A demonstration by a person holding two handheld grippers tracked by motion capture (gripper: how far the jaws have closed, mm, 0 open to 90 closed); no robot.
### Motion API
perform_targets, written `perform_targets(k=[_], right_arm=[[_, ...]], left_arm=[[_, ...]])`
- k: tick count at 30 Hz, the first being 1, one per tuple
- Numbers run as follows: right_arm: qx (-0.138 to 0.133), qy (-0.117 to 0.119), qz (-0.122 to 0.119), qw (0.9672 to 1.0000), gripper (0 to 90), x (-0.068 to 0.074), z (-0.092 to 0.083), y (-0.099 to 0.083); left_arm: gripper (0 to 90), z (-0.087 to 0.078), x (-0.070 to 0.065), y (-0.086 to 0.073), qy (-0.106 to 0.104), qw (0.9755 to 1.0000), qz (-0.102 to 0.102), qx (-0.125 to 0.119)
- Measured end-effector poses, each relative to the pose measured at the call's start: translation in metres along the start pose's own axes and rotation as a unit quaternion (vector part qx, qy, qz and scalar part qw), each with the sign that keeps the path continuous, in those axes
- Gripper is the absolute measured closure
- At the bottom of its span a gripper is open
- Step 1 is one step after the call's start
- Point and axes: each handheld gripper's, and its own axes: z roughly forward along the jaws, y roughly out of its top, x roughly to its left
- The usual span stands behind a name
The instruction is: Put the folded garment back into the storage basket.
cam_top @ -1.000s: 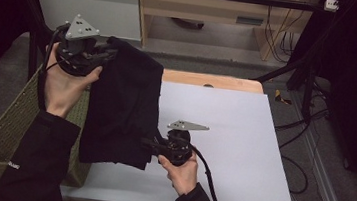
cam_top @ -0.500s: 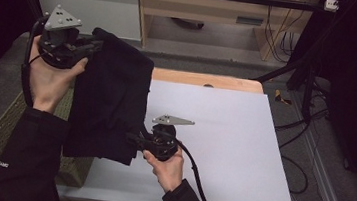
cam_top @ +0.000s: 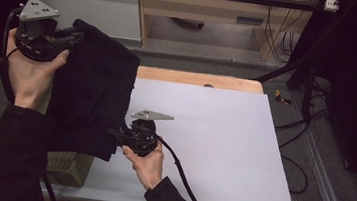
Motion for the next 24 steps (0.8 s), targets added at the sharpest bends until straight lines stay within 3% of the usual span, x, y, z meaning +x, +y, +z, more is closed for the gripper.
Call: perform_targets(k=[13,24], right_arm=[[-0.004,0.007,-0.001,1.0,72.2,0.017,0.043,0.002],[-0.004,0.011,-0.002,0.9999,72.1,0.023,0.069,0.001]], left_arm=[[78.8,-0.004,0.036,-0.013,0.036,0.9991,-0.022,0.01],[79.1,-0.005,0.055,-0.022,0.052,0.9981,-0.027,0.019]])
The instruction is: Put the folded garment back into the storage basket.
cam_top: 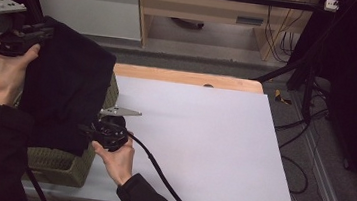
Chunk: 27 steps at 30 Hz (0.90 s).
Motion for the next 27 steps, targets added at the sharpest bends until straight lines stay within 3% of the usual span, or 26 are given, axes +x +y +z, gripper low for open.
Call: perform_targets(k=[7,13,15,16,17,18,20,21,23,27], right_arm=[[0.001,-0.004,-0.008,1.0,71.8,0.008,0.016,-0.002],[0.006,-0.023,-0.032,0.9992,69.7,0.022,0.037,-0.008],[0.008,-0.039,-0.054,0.9978,61.3,0.028,0.045,-0.01],[0.016,-0.048,-0.078,0.9957,49.6,0.031,0.048,-0.012],[0.026,-0.055,-0.109,0.9922,37.2,0.031,0.05,-0.015],[0.032,-0.06,-0.123,0.99,29.1,0.031,0.05,-0.017],[0.041,-0.082,-0.159,0.983,20.0,0.03,0.041,-0.02],[0.032,-0.08,-0.166,0.9823,20.9,0.028,0.033,-0.019],[0.024,-0.076,-0.162,0.9835,16.9,0.02,0.019,-0.016],[0.02,-0.072,-0.151,0.9857,13.2,0.003,-0.009,-0.012]], left_arm=[[79.2,0.004,0.012,-0.006,0.01,0.9999,-0.005,0.013],[79.2,0.013,0.03,-0.017,0.016,0.9994,-0.011,0.03],[78.2,0.023,0.041,-0.023,0.017,0.9987,-0.019,0.044],[74.9,0.042,0.055,-0.035,0.033,0.9955,-0.046,0.076],[67.3,0.049,0.059,-0.042,0.047,0.9937,-0.056,0.085],[57.4,0.058,0.063,-0.051,0.057,0.9918,-0.074,0.087],[53.3,0.072,0.065,-0.072,0.032,0.9895,-0.104,0.095],[50.0,0.076,0.062,-0.079,0.026,0.989,-0.104,0.102],[42.9,0.083,0.055,-0.09,0.009,0.9888,-0.106,0.106],[34.5,0.085,0.044,-0.103,-0.026,0.989,-0.116,0.088]])
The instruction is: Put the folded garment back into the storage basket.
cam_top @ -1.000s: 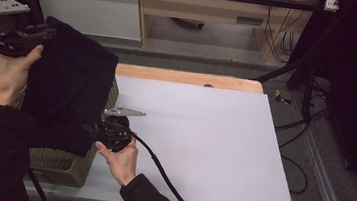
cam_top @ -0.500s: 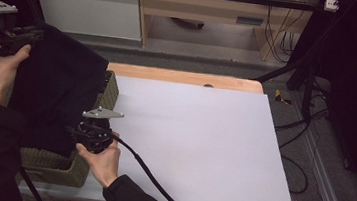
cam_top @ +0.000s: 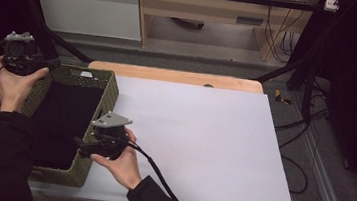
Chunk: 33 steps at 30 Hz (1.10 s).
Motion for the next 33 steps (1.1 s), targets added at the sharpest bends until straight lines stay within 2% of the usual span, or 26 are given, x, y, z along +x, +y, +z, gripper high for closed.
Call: perform_targets(k=[5,8,11,14,15,16,17,18,20,22,23,24,25,26,27,29,31,33], right_arm=[[0.002,0.008,0.007,0.9999,8.7,-0.022,-0.029,-0.008],[0.014,0.003,0.004,0.9999,7.9,-0.034,-0.042,-0.012],[0.025,-0.009,-0.001,0.9996,7.5,-0.045,-0.054,-0.018],[0.039,-0.005,-0.005,0.9992,6.5,-0.057,-0.065,-0.025],[0.045,-0.001,-0.003,0.999,6.1,-0.061,-0.068,-0.028],[0.048,-0.002,0.001,0.9989,5.9,-0.066,-0.072,-0.03],[0.049,-0.004,0.004,0.9988,5.9,-0.07,-0.076,-0.032],[0.049,-0.007,0.009,0.9987,5.9,-0.075,-0.08,-0.034],[0.047,-0.014,0.019,0.9986,5.8,-0.084,-0.087,-0.037],[0.045,-0.015,0.022,0.9986,5.8,-0.088,-0.091,-0.039],[0.041,-0.018,0.031,0.9985,5.6,-0.095,-0.098,-0.041],[0.041,-0.018,0.031,0.9985,5.6,-0.095,-0.098,-0.041],[0.041,-0.019,0.036,0.9984,5.0,-0.102,-0.105,-0.044],[0.043,-0.021,0.037,0.9982,5.0,-0.105,-0.108,-0.045],[0.044,-0.025,0.039,0.998,5.2,-0.108,-0.111,-0.046],[0.046,-0.028,0.039,0.9978,5.1,-0.111,-0.113,-0.047],[0.05,-0.034,0.039,0.9974,5.0,-0.118,-0.122,-0.051],[0.052,-0.035,0.038,0.9973,5.0,-0.121,-0.125,-0.053]], left_arm=[[24.1,0.001,-0.011,-0.01,-0.033,0.9994,0.004,-0.008],[16.1,0.001,-0.018,-0.012,-0.038,0.9992,0.01,-0.002],[9.7,0.0,-0.025,-0.015,-0.046,0.9989,0.002,-0.006],[5.7,-0.001,-0.034,-0.018,-0.068,0.9977,0.0,-0.005],[4.0,-0.001,-0.034,-0.018,-0.068,0.9977,0.0,-0.005],[2.9,-0.002,-0.041,-0.02,-0.078,0.9969,0.008,0.0],[2.6,-0.002,-0.041,-0.02,-0.078,0.9969,0.008,0.0],[2.2,-0.004,-0.048,-0.022,-0.087,0.9961,0.016,-0.002],[1.1,-0.005,-0.056,-0.023,-0.09,0.9956,0.026,-0.002],[0.5,-0.005,-0.06,-0.025,-0.094,0.9951,0.03,0.001],[0.0,-0.005,-0.07,-0.028,-0.105,0.9938,0.036,0.006],[0.0,-0.005,-0.07,-0.028,-0.105,0.9938,0.036,0.006],[0.0,-0.005,-0.079,-0.032,-0.116,0.9922,0.044,0.006],[0.0,-0.005,-0.079,-0.032,-0.116,0.9922,0.044,0.006],[0.0,-0.006,-0.087,-0.035,-0.125,0.9909,0.049,0.005],[0.0,-0.007,-0.092,-0.036,-0.13,0.9902,0.051,0.004],[0.0,-0.01,-0.103,-0.04,-0.141,0.9882,0.061,0.0],[0.0,-0.012,-0.107,-0.042,-0.145,0.9874,0.062,-0.004]])
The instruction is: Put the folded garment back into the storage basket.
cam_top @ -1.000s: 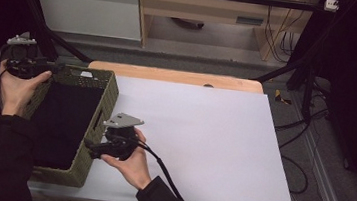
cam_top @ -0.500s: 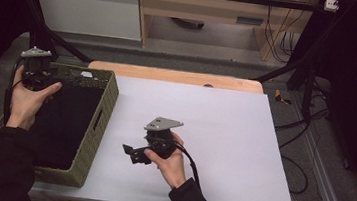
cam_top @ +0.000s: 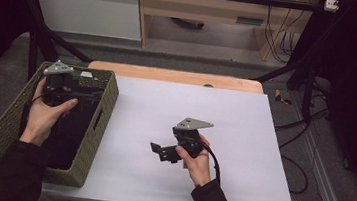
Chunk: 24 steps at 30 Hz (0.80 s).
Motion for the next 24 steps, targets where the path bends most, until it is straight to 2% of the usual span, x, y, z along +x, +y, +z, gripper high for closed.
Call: perform_targets(k=[1,2,3,5,7,8,9,12,13,15,17,21,23,24], right_arm=[[0.002,-0.007,-0.001,1.0,5.4,-0.005,-0.006,-0.003],[0.002,-0.007,-0.001,1.0,5.4,-0.005,-0.006,-0.003],[0.008,-0.011,-0.002,0.9999,5.3,-0.01,-0.011,-0.006],[0.011,-0.016,-0.001,0.9998,5.4,-0.012,-0.015,-0.008],[0.012,-0.02,0.0,0.9997,5.3,-0.02,-0.024,-0.013],[0.012,-0.02,0.0,0.9997,5.3,-0.02,-0.024,-0.013],[0.014,-0.023,-0.001,0.9996,5.2,-0.025,-0.03,-0.017],[0.012,-0.028,-0.002,0.9995,5.2,-0.031,-0.04,-0.022],[0.012,-0.028,-0.002,0.9995,5.2,-0.031,-0.04,-0.022],[0.007,-0.037,-0.001,0.9993,5.2,-0.038,-0.05,-0.027],[0.005,-0.039,0.0,0.9992,5.2,-0.041,-0.053,-0.028],[-0.003,-0.046,0.002,0.9989,5.2,-0.052,-0.068,-0.035],[-0.004,-0.046,-0.001,0.9989,5.2,-0.056,-0.073,-0.038],[-0.005,-0.048,-0.002,0.9989,5.1,-0.058,-0.076,-0.039]], left_arm=[[0.0,-0.001,-0.008,-0.002,-0.008,1.0,0.0,-0.004],[0.0,-0.001,-0.008,-0.002,-0.008,1.0,0.0,-0.004],[0.0,-0.002,-0.017,-0.004,-0.01,0.9999,0.004,-0.01],[0.0,-0.003,-0.021,-0.006,-0.014,0.9998,0.008,-0.011],[0.0,-0.003,-0.032,-0.01,-0.025,0.9995,0.018,-0.012],[0.0,-0.003,-0.032,-0.01,-0.025,0.9995,0.018,-0.012],[0.0,-0.003,-0.04,-0.012,-0.031,0.9992,0.021,-0.016],[0.0,-0.003,-0.051,-0.016,-0.042,0.9985,0.025,-0.024],[0.0,-0.003,-0.051,-0.016,-0.042,0.9985,0.025,-0.024],[0.0,-0.001,-0.063,-0.02,-0.054,0.9977,0.03,-0.028],[0.0,0.0,-0.067,-0.022,-0.06,0.9974,0.028,-0.029],[0.0,0.006,-0.082,-0.03,-0.069,0.9964,0.038,-0.03],[0.0,0.011,-0.093,-0.036,-0.084,0.9952,0.043,-0.029],[0.0,0.011,-0.093,-0.036,-0.084,0.9952,0.043,-0.029]])
